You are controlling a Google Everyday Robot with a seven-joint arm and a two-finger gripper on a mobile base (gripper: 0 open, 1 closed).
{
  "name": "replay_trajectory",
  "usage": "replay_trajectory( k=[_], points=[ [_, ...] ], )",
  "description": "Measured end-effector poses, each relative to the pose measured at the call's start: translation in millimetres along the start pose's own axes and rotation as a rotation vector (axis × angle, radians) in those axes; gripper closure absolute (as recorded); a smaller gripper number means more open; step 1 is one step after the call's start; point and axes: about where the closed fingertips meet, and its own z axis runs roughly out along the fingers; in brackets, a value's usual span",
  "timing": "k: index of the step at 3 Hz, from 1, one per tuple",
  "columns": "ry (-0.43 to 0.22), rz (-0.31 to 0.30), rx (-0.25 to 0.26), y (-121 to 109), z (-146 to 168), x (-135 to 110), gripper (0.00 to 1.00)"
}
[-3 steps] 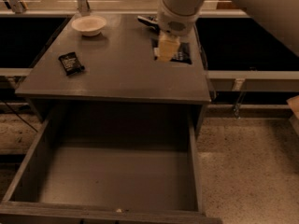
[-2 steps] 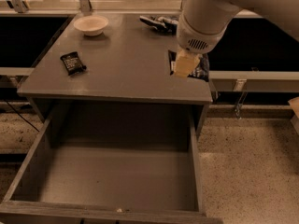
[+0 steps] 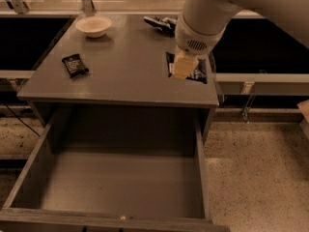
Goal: Place rxbar blueberry into top drawer
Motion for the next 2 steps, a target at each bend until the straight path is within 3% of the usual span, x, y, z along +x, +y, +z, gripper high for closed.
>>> replay_trajectory(
  k=[1, 2],
  points=[
    [-0.068, -0.049, -0.009, 20, 1, -12, 1.00],
    [-0.097, -0.086, -0.053, 58, 10, 2, 1.00]
  ],
)
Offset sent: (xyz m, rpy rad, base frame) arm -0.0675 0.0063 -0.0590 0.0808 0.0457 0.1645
